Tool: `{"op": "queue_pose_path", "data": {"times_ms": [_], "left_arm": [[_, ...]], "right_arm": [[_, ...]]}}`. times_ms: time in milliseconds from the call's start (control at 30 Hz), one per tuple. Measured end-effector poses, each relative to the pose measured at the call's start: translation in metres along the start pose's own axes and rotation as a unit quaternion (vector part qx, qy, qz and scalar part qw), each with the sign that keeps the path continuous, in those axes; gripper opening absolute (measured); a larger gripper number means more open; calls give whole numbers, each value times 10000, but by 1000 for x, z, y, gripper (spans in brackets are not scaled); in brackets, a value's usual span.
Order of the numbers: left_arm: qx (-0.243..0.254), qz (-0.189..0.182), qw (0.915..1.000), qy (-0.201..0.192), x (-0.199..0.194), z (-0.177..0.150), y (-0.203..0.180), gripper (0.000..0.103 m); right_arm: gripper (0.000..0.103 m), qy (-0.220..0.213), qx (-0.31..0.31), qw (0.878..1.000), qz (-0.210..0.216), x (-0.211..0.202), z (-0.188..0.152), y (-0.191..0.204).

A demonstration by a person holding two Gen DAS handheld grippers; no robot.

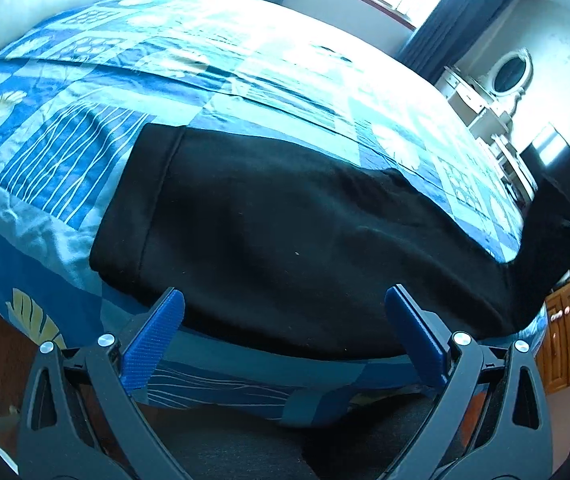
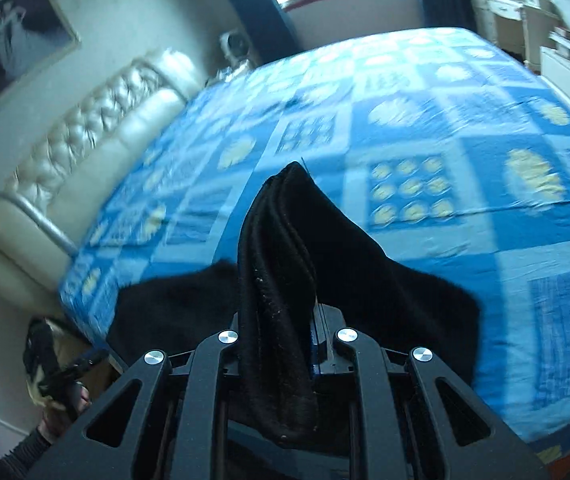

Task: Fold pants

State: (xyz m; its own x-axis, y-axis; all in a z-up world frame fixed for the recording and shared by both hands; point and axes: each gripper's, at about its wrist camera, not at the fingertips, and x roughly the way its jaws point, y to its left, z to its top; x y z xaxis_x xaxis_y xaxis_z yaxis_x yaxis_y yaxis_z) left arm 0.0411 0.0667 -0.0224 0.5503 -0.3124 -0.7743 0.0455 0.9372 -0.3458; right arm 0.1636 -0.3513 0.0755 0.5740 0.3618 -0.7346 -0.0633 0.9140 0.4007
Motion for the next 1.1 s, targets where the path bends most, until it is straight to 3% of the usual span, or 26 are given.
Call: {"op": "queue_pose_path", "data": {"times_ms": [300,600,1100], "left_arm": [[74,-65,10000,5,1,-2,-6,100],[161,-50,9999,26,3,-3,-9,100],[189,-71,9998,77,6,-5,-11,100]], "right_arm": [[16,758,-380,9949,-555,94,-45,48],[16,859,-749,9886,-982,110,-65,69],[20,832,-894,9841,-1287,123,-77,85]]}}
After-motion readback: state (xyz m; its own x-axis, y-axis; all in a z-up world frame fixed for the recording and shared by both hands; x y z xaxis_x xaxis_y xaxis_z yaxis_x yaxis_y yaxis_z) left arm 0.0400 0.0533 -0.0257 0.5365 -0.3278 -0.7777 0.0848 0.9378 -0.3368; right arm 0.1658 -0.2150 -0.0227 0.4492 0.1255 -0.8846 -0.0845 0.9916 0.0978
